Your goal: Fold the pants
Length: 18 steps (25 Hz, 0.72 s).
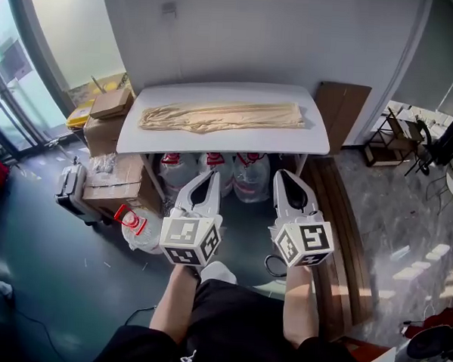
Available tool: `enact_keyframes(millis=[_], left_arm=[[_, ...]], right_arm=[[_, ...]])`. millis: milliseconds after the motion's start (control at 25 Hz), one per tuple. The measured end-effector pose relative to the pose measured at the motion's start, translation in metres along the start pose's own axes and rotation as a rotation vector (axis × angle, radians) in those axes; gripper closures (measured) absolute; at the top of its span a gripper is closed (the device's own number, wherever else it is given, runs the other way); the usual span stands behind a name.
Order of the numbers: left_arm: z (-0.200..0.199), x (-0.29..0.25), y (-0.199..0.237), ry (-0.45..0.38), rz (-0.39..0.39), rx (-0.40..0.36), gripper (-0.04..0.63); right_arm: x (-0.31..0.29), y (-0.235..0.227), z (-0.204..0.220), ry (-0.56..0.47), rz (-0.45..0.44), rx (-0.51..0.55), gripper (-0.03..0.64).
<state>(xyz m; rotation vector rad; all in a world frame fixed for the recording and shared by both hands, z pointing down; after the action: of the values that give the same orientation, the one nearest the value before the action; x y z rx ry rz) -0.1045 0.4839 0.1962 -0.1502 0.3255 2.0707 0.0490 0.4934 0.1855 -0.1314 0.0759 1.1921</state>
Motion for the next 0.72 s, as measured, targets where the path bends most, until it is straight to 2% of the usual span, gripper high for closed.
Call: enact_keyframes(millis=[360, 720], left_arm=[[-0.016, -0.001, -0.010, -0.044, 0.011, -0.049, 0.591], [-0.043, -0.052, 0.004, -0.080, 0.079, -0.065, 0.591]], right_arm=[[0.006, -0.015, -0.012, -0.053, 0.008, 0.003, 0.612], [-0.020, -0.045, -0.026, -0.082, 0.069, 0.049, 0.612]])
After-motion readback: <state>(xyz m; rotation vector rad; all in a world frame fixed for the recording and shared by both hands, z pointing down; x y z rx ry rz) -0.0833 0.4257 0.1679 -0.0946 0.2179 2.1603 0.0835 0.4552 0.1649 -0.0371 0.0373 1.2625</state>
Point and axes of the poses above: the fingertips, and each gripper's own axes: x backward along the fingers, y to its left, z out of its underside, the point moved 2 cm from there along x, backward along the fingers, and after that the axes turned 13 degrees about y, right-handed, at the moved point
